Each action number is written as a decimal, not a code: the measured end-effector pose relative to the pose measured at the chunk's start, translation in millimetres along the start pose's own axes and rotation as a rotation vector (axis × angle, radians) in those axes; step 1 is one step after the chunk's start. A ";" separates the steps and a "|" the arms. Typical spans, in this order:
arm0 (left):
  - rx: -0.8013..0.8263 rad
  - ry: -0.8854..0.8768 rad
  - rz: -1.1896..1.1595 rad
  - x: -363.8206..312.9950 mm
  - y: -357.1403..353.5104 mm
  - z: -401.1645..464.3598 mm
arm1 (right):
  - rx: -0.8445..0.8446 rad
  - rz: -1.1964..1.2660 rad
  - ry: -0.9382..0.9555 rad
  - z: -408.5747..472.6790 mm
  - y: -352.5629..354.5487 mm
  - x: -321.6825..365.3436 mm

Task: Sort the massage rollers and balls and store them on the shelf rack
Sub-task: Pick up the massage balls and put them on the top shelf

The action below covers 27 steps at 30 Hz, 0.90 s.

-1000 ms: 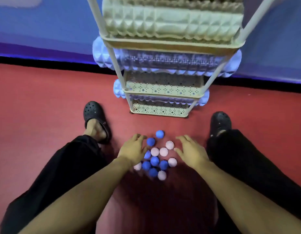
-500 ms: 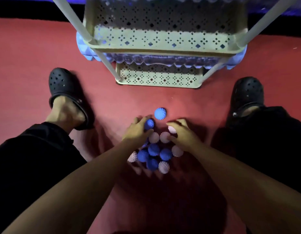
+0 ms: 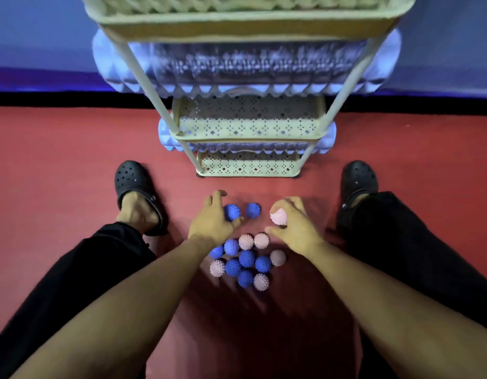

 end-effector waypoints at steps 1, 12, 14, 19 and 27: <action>-0.028 -0.025 0.005 -15.6 18.3 -6.9 | -0.019 0.000 0.029 -14.0 14.4 15.2; -0.470 -0.420 0.110 -193.1 233.8 -134.0 | -0.394 -0.058 0.387 -191.6 184.8 189.1; -0.568 -0.476 0.122 -228.2 278.3 -155.0 | -0.490 -0.050 0.485 -222.2 219.4 230.9; -0.779 -0.615 0.105 -315.0 386.0 -202.6 | -0.658 -0.056 0.678 -294.1 297.9 334.5; -1.000 -0.763 0.080 -411.1 524.3 -238.7 | -0.884 -0.112 0.884 -361.8 401.4 462.1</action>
Point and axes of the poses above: each hand's wrist, its own z-axis towards the middle knuckle, its own y-axis out of the back of the hand, x = y × z, the point moved 5 cm from there along z, towards the middle knuckle, and after that the axes turned 12 degrees about -y, right-handed, at the moved point
